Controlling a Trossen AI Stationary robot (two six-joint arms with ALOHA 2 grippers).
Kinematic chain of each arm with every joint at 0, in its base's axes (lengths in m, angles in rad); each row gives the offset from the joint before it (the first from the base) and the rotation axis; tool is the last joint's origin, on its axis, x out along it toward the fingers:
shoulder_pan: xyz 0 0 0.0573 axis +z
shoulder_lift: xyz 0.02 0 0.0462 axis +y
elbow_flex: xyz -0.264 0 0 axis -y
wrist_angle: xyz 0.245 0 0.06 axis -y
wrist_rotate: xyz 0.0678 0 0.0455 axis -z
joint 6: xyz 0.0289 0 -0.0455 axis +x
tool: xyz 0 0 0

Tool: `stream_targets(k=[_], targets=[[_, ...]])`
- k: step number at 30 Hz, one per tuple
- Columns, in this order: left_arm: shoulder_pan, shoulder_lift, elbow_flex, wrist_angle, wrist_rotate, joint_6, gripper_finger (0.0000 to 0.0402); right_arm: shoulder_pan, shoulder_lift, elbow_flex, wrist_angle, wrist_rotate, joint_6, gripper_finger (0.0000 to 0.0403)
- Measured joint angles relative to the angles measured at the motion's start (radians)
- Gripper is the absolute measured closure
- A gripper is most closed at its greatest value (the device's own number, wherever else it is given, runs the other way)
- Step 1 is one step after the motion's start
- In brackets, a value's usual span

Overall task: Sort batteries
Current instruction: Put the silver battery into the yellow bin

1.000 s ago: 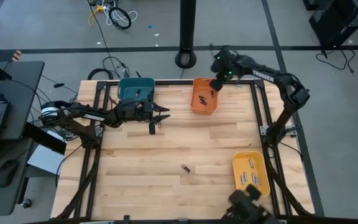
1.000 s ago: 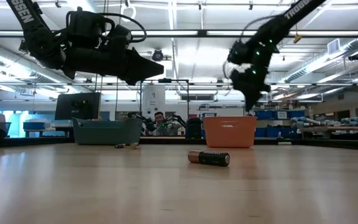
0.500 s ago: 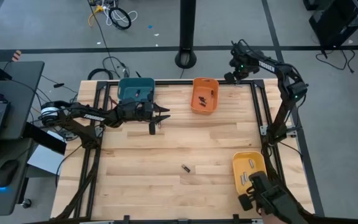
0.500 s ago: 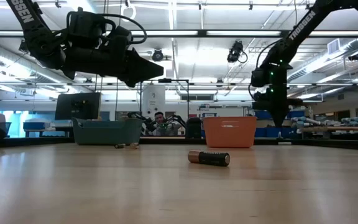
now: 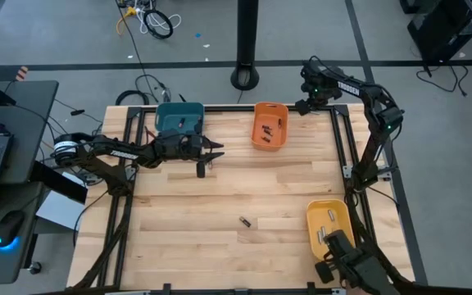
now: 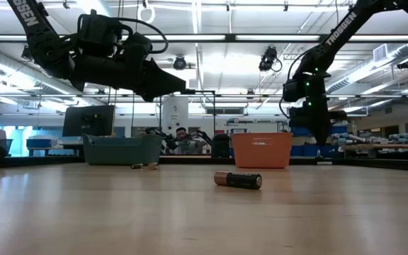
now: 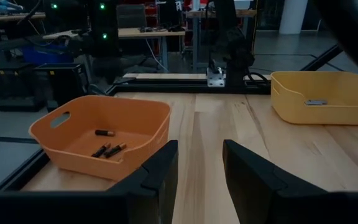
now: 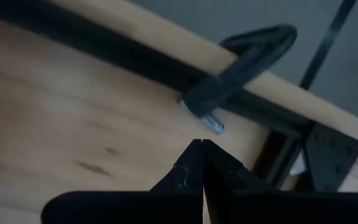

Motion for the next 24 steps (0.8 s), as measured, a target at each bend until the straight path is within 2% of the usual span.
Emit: stream_targets(k=[6, 12, 16, 19, 24], targets=[[0.000, 0.000, 0.000, -0.008, 0.000, 0.001, 0.0266, 0.078, 0.000, -0.042, -0.053, 0.025, -0.022, 0.0395], [0.000, 0.000, 0.000, -0.009, 0.000, 0.002, 0.0266, 0.169, -0.037, -0.086, -0.176, 0.024, -0.033, 0.0396], [0.000, 0.000, 0.000, -0.012, 0.000, 0.000, 0.0266, 0.213, -0.132, -0.145, -0.220, 0.019, 0.007, 0.0396], [0.000, 0.000, 0.000, -0.017, 0.000, -0.002, 0.0266, 0.248, -0.231, -0.239, -0.245, 0.019, 0.029, 0.0396], [0.000, 0.000, 0.000, -0.020, 0.000, -0.002, 0.0266, 0.390, -0.434, -0.421, -0.284, -0.061, 0.089, 0.0396]])
